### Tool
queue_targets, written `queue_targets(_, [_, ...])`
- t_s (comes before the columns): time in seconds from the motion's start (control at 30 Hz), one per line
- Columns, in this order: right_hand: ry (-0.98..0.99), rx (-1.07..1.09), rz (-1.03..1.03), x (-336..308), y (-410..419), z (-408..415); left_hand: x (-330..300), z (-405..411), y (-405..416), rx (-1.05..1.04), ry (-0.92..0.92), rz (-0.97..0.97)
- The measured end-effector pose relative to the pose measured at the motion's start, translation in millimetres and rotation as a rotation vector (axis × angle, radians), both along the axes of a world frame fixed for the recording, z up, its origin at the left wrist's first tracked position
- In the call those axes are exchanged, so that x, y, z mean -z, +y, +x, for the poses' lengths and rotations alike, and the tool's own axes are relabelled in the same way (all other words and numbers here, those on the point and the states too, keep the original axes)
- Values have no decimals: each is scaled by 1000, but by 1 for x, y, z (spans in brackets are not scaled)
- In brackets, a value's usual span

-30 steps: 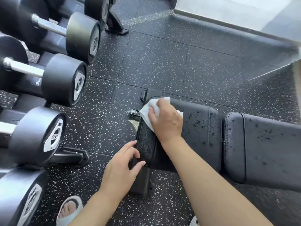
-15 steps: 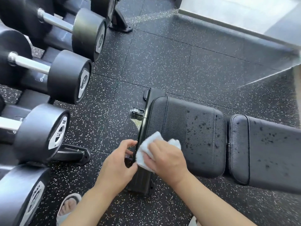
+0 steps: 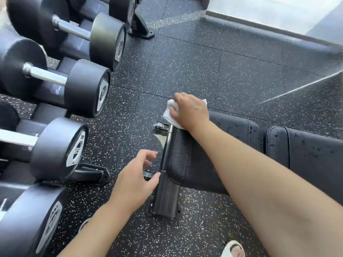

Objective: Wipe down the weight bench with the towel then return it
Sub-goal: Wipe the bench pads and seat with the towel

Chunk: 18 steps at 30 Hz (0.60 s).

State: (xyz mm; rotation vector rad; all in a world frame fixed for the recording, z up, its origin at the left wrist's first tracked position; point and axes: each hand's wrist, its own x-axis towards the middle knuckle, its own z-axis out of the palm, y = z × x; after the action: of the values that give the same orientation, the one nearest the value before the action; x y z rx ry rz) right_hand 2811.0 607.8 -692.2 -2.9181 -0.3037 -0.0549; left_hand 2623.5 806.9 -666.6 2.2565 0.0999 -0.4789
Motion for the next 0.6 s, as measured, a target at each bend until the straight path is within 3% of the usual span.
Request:
queue_targets(0.1, [-189,36,74,1,8,-64,-2,5,-4,-21,-9,-1])
queue_targets(0.17, [-306,-105,59,2,8,-124,-2,7,-4,-34,-32,-20])
queue_targets(0.3, [-175,-396,109,13,-20,-221,-2,8,-2,-89,-69,-34])
queue_targets(0.4, [-165,-529,108,19,-37,-201,-4,14,-12,-66,-81,-40])
queue_targets(0.47, [-202,-314,45,20,-44,-155,-2,22,-23,-48,-93,-58])
queue_targets(0.53, [-186,79,80,15,-52,-99,2,30,-35,-33,-114,-80])
queue_targets(0.6, [-105,237,128,7,-56,-50,6,40,-50,-23,-147,-101])
